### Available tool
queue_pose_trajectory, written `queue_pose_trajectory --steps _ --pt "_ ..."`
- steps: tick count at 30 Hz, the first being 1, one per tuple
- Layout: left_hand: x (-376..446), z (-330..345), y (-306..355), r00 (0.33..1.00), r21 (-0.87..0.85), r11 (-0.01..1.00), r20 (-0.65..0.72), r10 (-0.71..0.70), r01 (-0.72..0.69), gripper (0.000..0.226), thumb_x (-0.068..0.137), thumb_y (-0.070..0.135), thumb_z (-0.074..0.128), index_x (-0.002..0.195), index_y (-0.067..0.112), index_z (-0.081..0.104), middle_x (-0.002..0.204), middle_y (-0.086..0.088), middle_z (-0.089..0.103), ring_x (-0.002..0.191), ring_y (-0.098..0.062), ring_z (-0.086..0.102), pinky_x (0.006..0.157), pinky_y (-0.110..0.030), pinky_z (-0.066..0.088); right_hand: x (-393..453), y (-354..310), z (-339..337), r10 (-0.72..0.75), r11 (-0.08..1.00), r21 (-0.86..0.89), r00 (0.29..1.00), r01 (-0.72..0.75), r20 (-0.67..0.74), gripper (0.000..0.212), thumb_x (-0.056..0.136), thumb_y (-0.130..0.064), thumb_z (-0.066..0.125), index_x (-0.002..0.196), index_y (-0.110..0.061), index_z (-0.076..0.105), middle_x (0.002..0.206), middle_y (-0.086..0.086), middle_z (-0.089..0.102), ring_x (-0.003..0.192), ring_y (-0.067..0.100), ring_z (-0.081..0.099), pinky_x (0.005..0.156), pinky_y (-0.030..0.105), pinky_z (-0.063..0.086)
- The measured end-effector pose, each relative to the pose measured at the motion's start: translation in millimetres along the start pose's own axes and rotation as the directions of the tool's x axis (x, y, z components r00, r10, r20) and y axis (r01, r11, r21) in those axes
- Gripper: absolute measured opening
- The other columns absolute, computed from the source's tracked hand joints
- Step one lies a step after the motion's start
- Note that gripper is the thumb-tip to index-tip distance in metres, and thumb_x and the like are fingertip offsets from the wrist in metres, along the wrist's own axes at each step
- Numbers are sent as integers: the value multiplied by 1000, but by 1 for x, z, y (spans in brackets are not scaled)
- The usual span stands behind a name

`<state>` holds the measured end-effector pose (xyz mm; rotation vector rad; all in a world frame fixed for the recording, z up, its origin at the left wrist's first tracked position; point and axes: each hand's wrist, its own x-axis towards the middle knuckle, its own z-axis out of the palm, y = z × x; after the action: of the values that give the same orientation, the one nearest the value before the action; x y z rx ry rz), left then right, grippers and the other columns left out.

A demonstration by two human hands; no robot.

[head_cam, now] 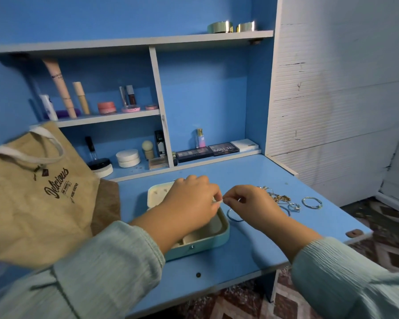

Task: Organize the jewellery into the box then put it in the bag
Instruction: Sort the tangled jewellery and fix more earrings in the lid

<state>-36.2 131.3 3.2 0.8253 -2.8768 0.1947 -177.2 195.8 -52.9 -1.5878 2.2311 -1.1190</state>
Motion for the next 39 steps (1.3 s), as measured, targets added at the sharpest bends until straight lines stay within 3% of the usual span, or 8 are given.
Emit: queue_pose_trajectory --steps 5,10,14,20,27,30,34,39 --pt "2 8 18 999 -3 999 -12 39 -39 25 95 33 42 116 32 56 123 4 50 119 -20 42 98 -34 30 -15 23 -24 -3 994 -110 999 0 -32 18 88 -20 59 72 -27 61 72 -14 54 64 -3 47 56 8 34" --pt "17 19 56 994 -26 994 -10 107 -107 25 96 34 42 113 29 59 119 2 52 116 -22 44 95 -34 32 -37 53 -58 42 958 -283 999 -50 -35 11 87 -18 60 81 -13 68 80 -4 57 67 3 48 65 14 37" --pt "37 31 87 990 -98 985 -5 138 -138 25 95 33 43 111 27 61 119 0 54 113 -24 46 92 -35 36 -51 77 -90 175 905 -371 977 -208 -121 16 90 -20 57 91 -12 71 94 2 60 83 17 54 77 29 44" --pt "67 55 116 992 -127 984 21 125 -122 28 96 33 42 116 29 61 123 0 52 118 -25 43 97 -37 34 -65 115 -114 357 829 -422 928 -369 -109 29 91 -17 55 118 -13 63 115 5 58 106 20 55 88 23 39" --pt "88 80 127 994 -123 987 21 105 -101 36 95 41 42 128 32 51 131 5 48 123 -21 37 100 -36 27 -55 132 -111 342 864 -346 931 -365 -130 33 91 -19 55 123 -22 58 102 -2 54 91 14 49 74 20 33" --pt "97 81 131 994 -159 982 1 107 -105 39 95 43 43 133 36 44 133 6 47 124 -22 37 102 -36 26 -46 135 -108 311 881 -340 945 -328 -103 35 92 -23 54 127 -27 55 102 -2 50 91 16 48 75 22 33" --pt "107 81 130 994 -164 981 6 109 -106 29 95 43 43 121 40 55 127 7 48 120 -20 37 98 -35 26 -35 137 -104 280 878 -383 957 -288 -77 28 95 -24 50 120 -29 60 110 -1 54 101 19 52 77 25 37" --pt "108 88 124 995 -200 975 -4 96 -95 25 97 39 41 114 40 60 125 13 48 119 -16 36 96 -31 24 -25 139 -105 309 872 -378 949 -311 -68 17 92 -24 53 101 -26 67 95 -8 49 92 15 50 76 27 42"
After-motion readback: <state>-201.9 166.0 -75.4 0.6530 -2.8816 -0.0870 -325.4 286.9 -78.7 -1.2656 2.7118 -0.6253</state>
